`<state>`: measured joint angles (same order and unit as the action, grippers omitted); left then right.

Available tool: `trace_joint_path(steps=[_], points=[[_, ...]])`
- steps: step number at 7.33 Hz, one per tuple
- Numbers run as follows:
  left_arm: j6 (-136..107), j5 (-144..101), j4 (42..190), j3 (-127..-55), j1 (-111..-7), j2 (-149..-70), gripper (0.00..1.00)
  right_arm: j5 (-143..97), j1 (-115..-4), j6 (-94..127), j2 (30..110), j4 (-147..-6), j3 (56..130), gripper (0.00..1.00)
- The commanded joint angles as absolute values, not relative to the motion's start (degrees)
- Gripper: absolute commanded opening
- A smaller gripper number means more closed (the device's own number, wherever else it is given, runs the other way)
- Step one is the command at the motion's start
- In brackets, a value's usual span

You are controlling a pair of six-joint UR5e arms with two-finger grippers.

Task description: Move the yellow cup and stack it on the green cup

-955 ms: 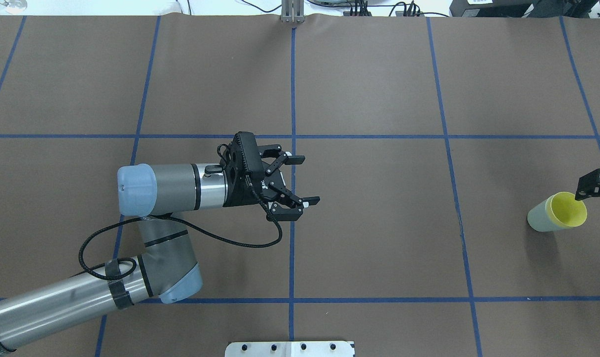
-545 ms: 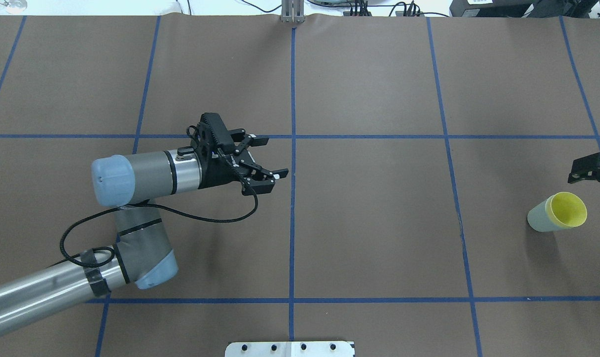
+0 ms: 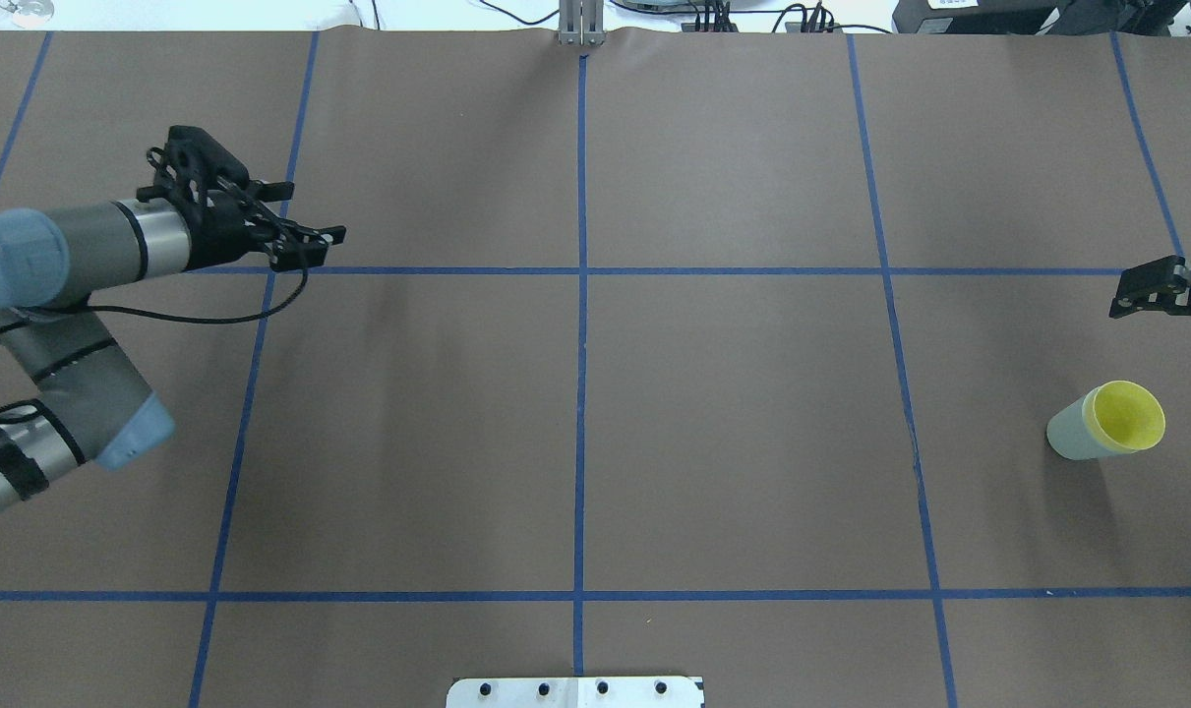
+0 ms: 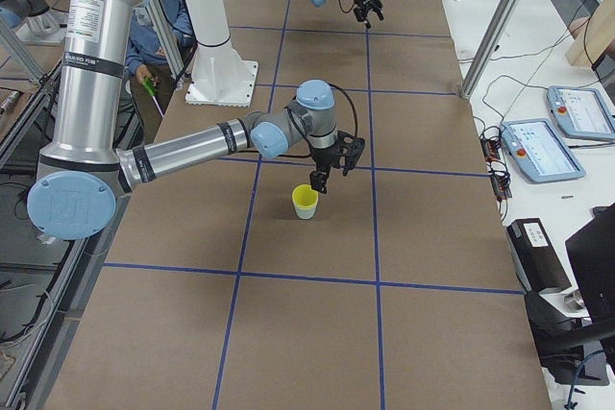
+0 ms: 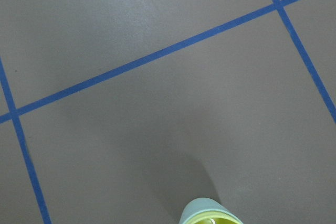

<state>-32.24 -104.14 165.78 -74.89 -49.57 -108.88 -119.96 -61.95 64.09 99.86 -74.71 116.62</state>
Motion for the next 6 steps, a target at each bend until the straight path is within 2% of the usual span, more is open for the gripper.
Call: trace_joint_path(steps=[1,3,6], points=[[-33.3,-123.9,152.6,-74.1,-65.2,-106.2,0.99,-119.8,-62.4,62.3,98.7,-74.7,114.9,1.00],[-31.3,-135.8,135.9,-73.9,-76.2,-106.2,0.99,-120.0,-63.9,59.4,95.6,-74.8,111.4,1.00],[-15.8,-136.6,118.2,-74.5,-80.5,-105.0,0.99,-122.8,-69.2,49.9,94.9,-75.3,109.0,1.00]])
